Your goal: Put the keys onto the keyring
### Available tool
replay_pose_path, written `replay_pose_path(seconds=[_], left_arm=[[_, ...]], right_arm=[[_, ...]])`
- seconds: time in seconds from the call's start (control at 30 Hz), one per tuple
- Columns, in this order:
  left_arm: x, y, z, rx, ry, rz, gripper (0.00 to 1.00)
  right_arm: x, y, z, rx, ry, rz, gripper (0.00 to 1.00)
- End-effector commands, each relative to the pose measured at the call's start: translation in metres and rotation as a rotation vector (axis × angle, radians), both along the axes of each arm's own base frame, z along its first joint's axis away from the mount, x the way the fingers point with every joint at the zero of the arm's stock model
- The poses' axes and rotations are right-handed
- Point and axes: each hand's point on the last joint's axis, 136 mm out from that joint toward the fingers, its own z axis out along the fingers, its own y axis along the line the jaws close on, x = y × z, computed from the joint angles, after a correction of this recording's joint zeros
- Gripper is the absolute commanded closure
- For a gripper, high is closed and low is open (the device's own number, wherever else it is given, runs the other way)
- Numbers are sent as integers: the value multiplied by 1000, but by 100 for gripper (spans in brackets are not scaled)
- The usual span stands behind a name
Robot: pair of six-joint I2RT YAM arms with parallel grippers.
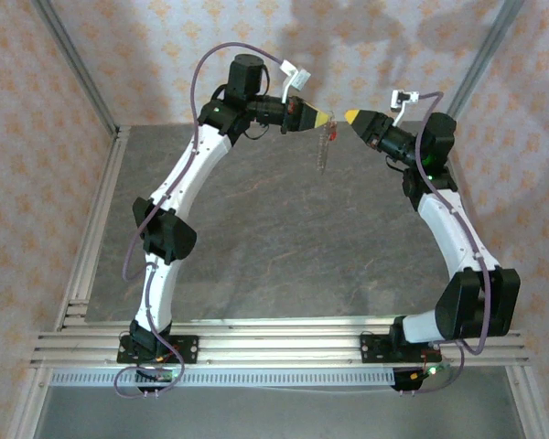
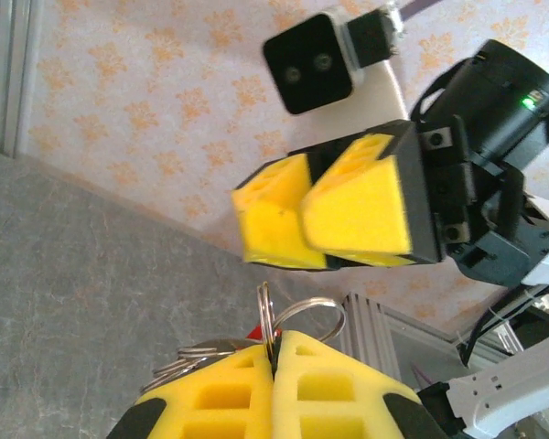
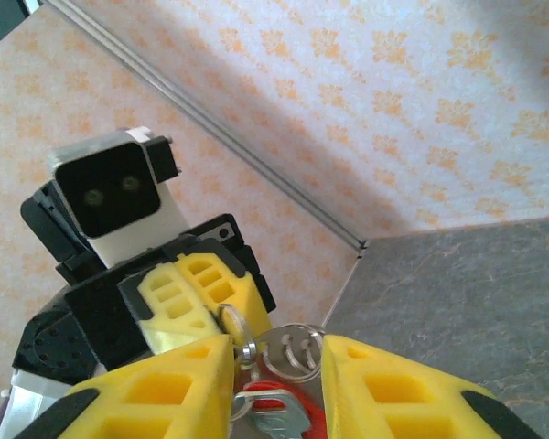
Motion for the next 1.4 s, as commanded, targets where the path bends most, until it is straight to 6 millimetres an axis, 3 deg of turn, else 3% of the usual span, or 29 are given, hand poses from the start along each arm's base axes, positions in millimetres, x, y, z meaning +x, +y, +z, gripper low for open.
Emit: replay_pose_path(seconds=[0.0, 0.2, 0.63, 1.2, 1.37], left_arm=[[-8, 4, 33, -46, -88, 22, 100], [-6, 4, 35, -55, -87, 42, 100], [-9, 4, 39, -58, -89, 48, 100], [-12, 1, 40, -60, -88, 36, 100], [-13, 0, 40, -60, -84, 29, 100]], right_arm=[[-9, -7, 21, 49, -70, -55, 69], [-12, -11, 25, 127, -72, -96, 66], [-17, 23, 14, -12, -69, -97, 62], [-12, 22, 17, -79, -78, -149, 65], [-10, 23, 18, -90, -78, -143, 71]])
